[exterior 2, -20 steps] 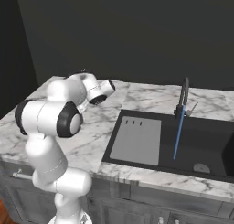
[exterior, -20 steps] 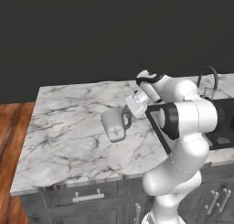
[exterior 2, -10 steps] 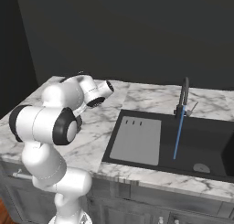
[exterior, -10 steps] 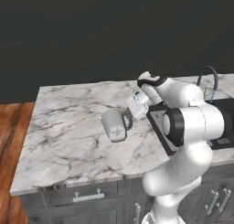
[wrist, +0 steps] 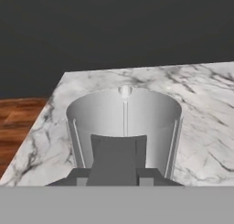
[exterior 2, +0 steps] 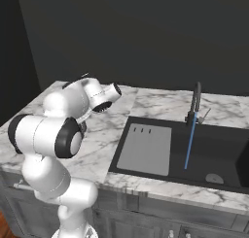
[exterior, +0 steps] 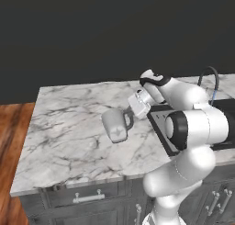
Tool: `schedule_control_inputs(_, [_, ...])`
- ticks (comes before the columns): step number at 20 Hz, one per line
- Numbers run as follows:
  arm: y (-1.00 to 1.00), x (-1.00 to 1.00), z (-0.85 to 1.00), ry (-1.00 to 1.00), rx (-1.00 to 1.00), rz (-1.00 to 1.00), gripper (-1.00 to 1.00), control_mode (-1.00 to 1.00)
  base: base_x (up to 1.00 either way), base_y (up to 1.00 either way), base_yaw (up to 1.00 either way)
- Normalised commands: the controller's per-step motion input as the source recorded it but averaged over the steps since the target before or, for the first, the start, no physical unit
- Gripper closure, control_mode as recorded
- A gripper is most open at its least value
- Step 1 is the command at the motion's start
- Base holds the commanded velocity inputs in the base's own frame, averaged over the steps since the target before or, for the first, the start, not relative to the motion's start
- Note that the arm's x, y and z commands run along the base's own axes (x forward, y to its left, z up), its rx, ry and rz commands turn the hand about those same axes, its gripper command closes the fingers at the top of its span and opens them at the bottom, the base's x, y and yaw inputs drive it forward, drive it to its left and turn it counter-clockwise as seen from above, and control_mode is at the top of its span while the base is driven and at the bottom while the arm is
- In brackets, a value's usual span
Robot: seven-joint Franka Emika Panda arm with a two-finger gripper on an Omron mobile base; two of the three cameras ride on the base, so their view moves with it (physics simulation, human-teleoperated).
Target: Turn on the sink faucet and place the jug under the water for a few seconds to fill it up.
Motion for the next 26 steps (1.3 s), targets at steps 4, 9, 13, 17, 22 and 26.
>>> schedule_control_inputs(4, [-0.04,-0.49,0.69,-0.12,0.00,0.00,1.00,-1.00,0.00,0.00,0.00])
schedule_control_inputs(9, [-0.31,-0.93,0.78,-0.10,0.01,-0.11,1.00,-1.00,0.00,0.00,0.00])
schedule_control_inputs(13, [-0.67,-1.00,0.55,-0.12,0.04,-0.19,1.00,-1.00,0.00,0.00,0.00])
schedule_control_inputs(17, [-0.86,-1.00,0.40,-0.11,0.04,-0.23,1.00,-1.00,0.00,0.00,0.00])
schedule_control_inputs(22, [-0.76,-0.83,0.42,-0.01,0.04,-0.20,1.00,-1.00,0.00,0.00,0.00])
schedule_control_inputs(26, [-0.26,-0.29,0.27,0.00,0.01,-0.10,1.00,-1.00,0.00,0.00,0.00])
